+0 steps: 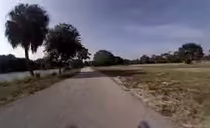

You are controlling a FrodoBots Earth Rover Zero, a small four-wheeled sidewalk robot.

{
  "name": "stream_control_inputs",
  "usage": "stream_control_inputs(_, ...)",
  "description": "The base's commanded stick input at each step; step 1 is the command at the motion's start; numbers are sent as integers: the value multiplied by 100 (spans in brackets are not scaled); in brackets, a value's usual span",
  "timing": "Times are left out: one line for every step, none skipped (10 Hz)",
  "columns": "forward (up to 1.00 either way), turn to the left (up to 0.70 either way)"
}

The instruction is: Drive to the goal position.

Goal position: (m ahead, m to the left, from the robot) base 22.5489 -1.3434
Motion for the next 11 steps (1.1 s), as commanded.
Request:
stream_control_inputs(70, 15)
stream_control_inputs(70, 35)
stream_control_inputs(70, 32)
stream_control_inputs(70, 25)
stream_control_inputs(70, 2)
stream_control_inputs(70, 2)
stream_control_inputs(70, 2)
stream_control_inputs(70, 2)
stream_control_inputs(70, 2)
stream_control_inputs(70, 2)
stream_control_inputs(70, 2)
